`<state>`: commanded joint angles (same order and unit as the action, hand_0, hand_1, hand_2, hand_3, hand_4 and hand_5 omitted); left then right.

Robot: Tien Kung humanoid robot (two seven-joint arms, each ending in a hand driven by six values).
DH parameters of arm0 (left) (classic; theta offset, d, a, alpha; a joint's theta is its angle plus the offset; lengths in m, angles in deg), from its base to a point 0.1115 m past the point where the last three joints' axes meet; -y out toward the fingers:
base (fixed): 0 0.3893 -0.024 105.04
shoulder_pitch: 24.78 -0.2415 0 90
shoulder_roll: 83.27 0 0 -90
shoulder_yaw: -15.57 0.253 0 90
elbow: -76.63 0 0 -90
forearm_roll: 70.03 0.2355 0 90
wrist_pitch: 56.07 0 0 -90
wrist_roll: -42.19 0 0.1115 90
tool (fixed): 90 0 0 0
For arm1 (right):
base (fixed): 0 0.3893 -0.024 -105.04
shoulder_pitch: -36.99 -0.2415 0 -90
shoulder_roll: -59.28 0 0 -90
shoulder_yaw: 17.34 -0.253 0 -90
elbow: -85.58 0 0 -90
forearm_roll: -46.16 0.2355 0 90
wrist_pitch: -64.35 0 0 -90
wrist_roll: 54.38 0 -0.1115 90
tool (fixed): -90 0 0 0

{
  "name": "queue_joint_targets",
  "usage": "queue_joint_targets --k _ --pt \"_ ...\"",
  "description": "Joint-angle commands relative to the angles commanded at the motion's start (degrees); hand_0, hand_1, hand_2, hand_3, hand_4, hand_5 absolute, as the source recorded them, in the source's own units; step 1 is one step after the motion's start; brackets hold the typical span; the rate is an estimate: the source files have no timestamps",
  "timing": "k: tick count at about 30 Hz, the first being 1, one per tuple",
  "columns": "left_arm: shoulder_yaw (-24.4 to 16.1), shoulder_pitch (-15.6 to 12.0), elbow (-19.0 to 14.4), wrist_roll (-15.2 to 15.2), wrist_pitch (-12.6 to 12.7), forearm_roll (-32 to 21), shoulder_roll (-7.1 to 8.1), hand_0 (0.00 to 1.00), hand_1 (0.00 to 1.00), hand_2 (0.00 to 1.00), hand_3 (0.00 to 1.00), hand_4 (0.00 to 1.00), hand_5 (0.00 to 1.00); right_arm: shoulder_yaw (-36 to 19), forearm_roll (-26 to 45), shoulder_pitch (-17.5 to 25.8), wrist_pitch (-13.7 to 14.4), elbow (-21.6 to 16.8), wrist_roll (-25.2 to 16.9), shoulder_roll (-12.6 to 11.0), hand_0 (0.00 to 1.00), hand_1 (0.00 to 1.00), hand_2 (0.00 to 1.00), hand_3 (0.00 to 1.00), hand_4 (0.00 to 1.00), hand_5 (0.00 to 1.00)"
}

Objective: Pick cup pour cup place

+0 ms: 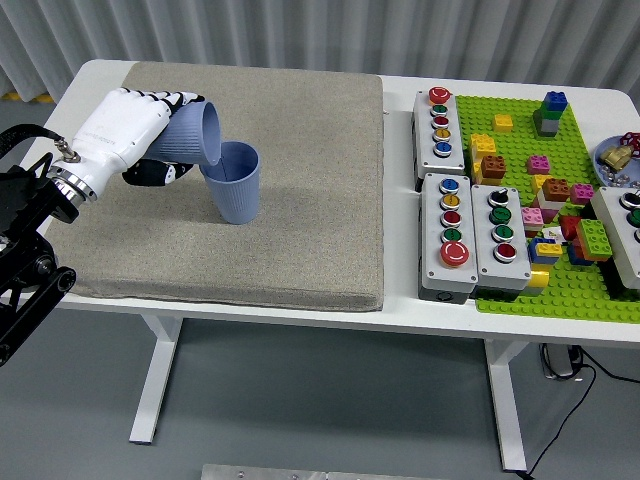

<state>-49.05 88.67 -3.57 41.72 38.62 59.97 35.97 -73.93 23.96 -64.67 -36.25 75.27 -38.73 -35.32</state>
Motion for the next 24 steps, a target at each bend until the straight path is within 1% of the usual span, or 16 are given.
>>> queue_joint_targets --k 6,12,16,24 --pt "-0.70 -0.07 -0.01 -0.38 0.98 0.00 -0.35 0.481 0.595 0.674 0.573 0.574 0.017 0.05 -0.02 -0.05 0.01 0.00 0.00 -0.02 0.736 0.696 0.742 0.602 0.139 0.221" --pt "-1.68 -0.56 0.16 -1.36 2.22 0.00 -1.34 0.481 0.594 0.672 0.573 0.575 0.019 -0.01 -0.17 0.10 0.01 0.00 0.10 0.07 0.736 0.696 0.742 0.602 0.139 0.221" --pt "-2.06 -0.96 0.21 -1.83 2.56 0.00 -1.97 0.481 0.592 0.672 0.572 0.574 0.018 -0.10 -0.35 0.30 0.02 0.00 0.18 0.17 0.736 0.696 0.742 0.603 0.139 0.221" --pt "-1.97 -0.97 0.04 -1.99 2.73 0.00 -2.12 0.481 0.592 0.671 0.571 0.574 0.017 0.00 -0.30 0.38 0.03 0.00 0.15 0.18 0.736 0.696 0.742 0.603 0.139 0.222"
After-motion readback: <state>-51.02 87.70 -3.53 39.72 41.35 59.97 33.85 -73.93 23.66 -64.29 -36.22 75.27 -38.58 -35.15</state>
